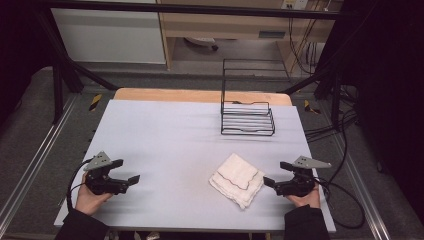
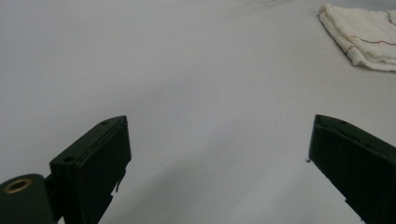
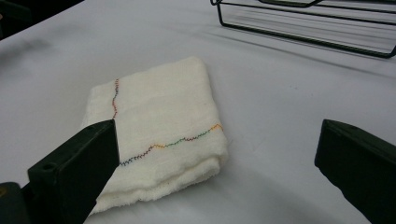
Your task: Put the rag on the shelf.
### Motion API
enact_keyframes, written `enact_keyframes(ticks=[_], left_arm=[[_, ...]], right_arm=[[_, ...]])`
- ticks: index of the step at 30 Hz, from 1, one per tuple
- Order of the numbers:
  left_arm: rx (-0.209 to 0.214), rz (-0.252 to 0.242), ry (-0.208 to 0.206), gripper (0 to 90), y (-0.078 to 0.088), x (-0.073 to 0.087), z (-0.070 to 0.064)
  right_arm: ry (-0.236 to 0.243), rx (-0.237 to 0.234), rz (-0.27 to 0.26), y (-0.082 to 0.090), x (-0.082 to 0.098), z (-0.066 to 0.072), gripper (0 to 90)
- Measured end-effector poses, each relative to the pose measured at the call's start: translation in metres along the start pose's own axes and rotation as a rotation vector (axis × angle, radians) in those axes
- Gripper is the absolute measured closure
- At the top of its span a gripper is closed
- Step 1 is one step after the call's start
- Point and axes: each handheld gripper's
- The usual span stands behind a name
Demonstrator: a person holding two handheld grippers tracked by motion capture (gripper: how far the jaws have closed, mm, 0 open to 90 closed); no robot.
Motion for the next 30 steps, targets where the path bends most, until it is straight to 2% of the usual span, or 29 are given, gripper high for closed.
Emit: enact_keyframes(ticks=[9, 13, 19, 30], left_arm=[[-0.003, 0.007, 0.006, 5.7, -0.001, -0.001, -0.001], [-0.011, 0.007, -0.006, 5.6, -0.001, -0.002, -0.004], [-0.012, 0.002, 0.006, 5.5, -0.004, -0.005, -0.007], [0.000, 0.004, 0.028, 5.5, -0.020, -0.018, -0.022]], right_arm=[[0.000, 0.007, 0.008, 0.000, 0.000, 0.001, 0.6], [0.007, 0.015, 0.016, -0.002, -0.002, 0.005, 0.6], [0.010, 0.011, 0.027, -0.006, -0.002, 0.006, 0.6], [0.007, 0.022, 0.043, -0.010, -0.001, 0.008, 0.8]])
Point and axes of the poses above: each handheld gripper's, and its own axes: y roughly backward along the jaws, x roughly out of its underside, z roughly to its left, and after that the axes turned 10 degrees about -y, right-handed
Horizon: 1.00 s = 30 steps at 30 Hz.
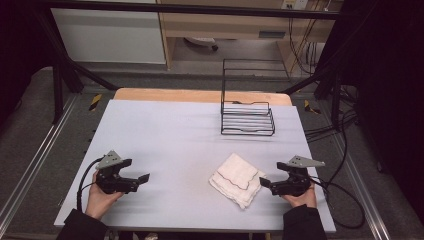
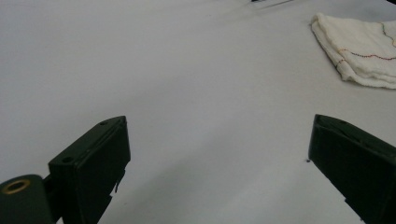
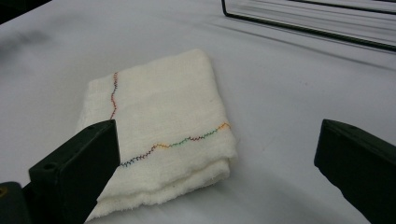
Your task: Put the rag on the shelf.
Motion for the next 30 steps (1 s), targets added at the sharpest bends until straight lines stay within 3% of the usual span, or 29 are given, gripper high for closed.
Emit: enact_keyframes(ticks=[16, 30], left_arm=[[0.067, 0.035, -0.044, 6.7, -0.043, -0.036, -0.041], [0.133, 0.098, -0.074, 16.2, -0.083, -0.060, -0.081]], right_arm=[[0.005, 0.006, 0.026, -0.008, 0.001, 0.005, 2.3], [0.005, 0.023, 0.030, -0.010, 0.003, 0.005, 3.2]])
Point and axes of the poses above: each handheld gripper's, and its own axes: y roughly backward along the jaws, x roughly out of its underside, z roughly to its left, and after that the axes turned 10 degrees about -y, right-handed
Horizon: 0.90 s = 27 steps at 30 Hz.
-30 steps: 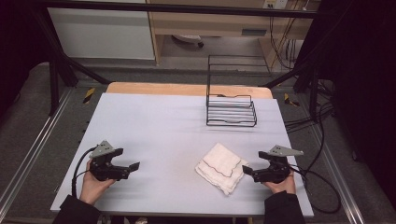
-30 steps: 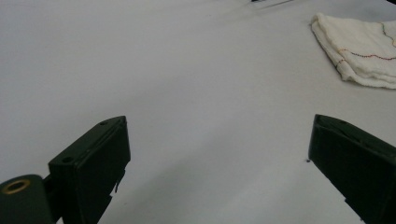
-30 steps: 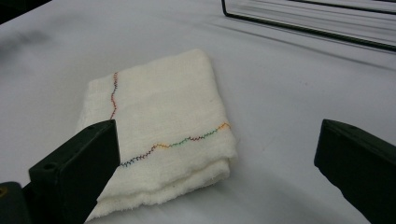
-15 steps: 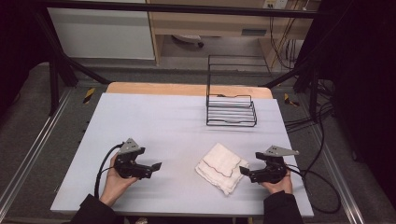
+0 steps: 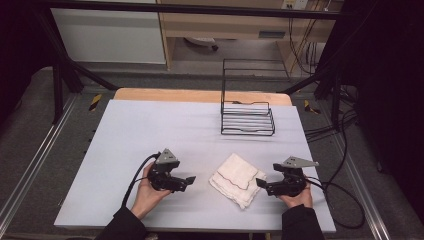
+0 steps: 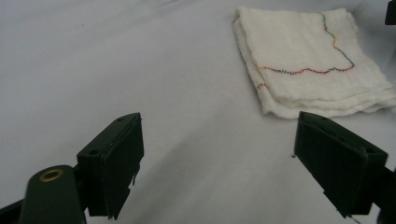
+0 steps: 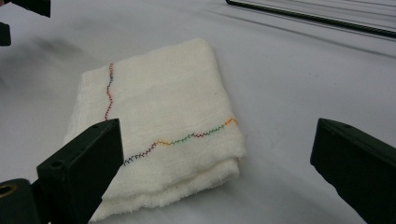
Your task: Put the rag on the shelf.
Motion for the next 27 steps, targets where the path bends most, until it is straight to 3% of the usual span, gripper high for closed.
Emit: enact_keyframes(ticks=[7, 9, 13, 22, 27], left_arm=[[0.022, 0.012, 0.003, 24.4, -0.021, -0.014, -0.012], [0.044, 0.025, 0.010, 26.6, -0.028, -0.019, -0.014], [0.044, 0.025, 0.033, 34.3, -0.039, -0.025, -0.018], [0.057, 0.066, 0.007, 46.8, -0.063, -0.034, -0.031], [0.050, 0.090, -0.001, 60.4, -0.070, -0.034, -0.033]], right_arm=[[0.005, 0.003, -0.001, -0.001, 0.000, 0.000, 3.2], [0.006, 0.004, -0.001, 0.000, 0.000, 0.000, 3.2], [0.007, 0.002, 0.000, -0.001, 0.001, 0.000, 3.2], [0.003, 0.001, 0.004, -0.001, 0.001, 0.000, 3.6], [-0.011, 0.009, -0.010, -0.001, 0.001, 0.001, 6.9]])
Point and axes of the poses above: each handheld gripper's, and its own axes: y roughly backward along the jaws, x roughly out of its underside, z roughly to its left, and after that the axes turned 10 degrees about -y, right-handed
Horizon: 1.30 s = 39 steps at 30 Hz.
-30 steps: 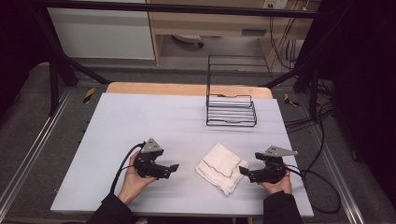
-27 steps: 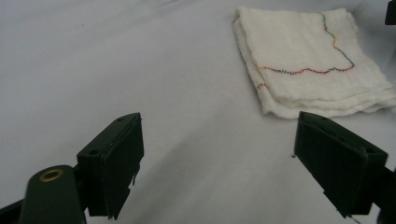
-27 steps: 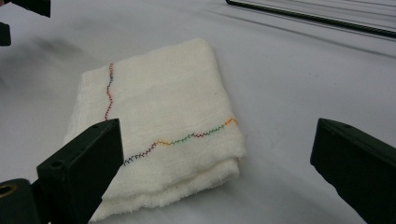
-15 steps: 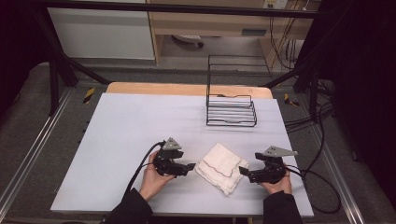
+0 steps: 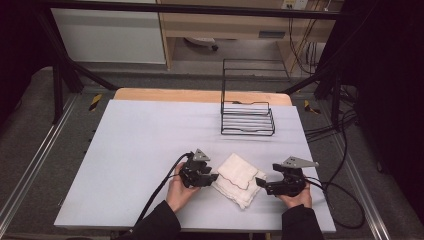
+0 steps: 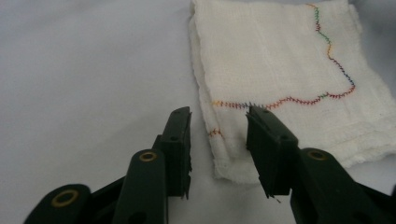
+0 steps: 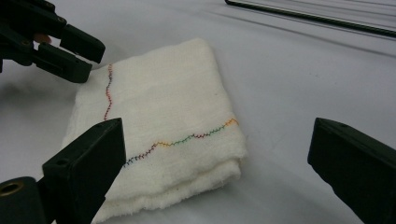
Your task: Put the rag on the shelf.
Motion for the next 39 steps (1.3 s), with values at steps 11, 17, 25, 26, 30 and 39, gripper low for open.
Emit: enact_keyframes(ticks=[11, 17, 25, 26, 30, 39], left_arm=[[0.009, 0.025, 0.006, 73.8, -0.006, 0.000, -0.001], [0.020, 0.036, 0.015, 79.4, -0.007, -0.001, -0.002], [0.013, 0.044, 0.013, 82.4, -0.007, -0.002, -0.004], [0.011, 0.042, 0.007, 82.8, -0.007, -0.002, -0.004], [0.001, 0.033, 0.001, 83.2, -0.006, 0.000, -0.006], [0.002, 0.024, 0.014, 84.2, 0.001, 0.002, -0.010]], right_arm=[[-0.027, 0.069, 0.006, -0.005, 0.000, 0.000, 24.7], [-0.024, 0.097, 0.035, -0.010, 0.001, 0.000, 42.8], [-0.049, 0.102, 0.054, -0.014, 0.001, -0.001, 55.7], [-0.059, 0.104, 0.072, -0.016, 0.001, -0.001, 60.1], [-0.072, 0.092, 0.091, -0.018, 0.001, -0.001, 67.3], [-0.079, 0.090, 0.104, -0.020, -0.005, 0.003, 82.8]])
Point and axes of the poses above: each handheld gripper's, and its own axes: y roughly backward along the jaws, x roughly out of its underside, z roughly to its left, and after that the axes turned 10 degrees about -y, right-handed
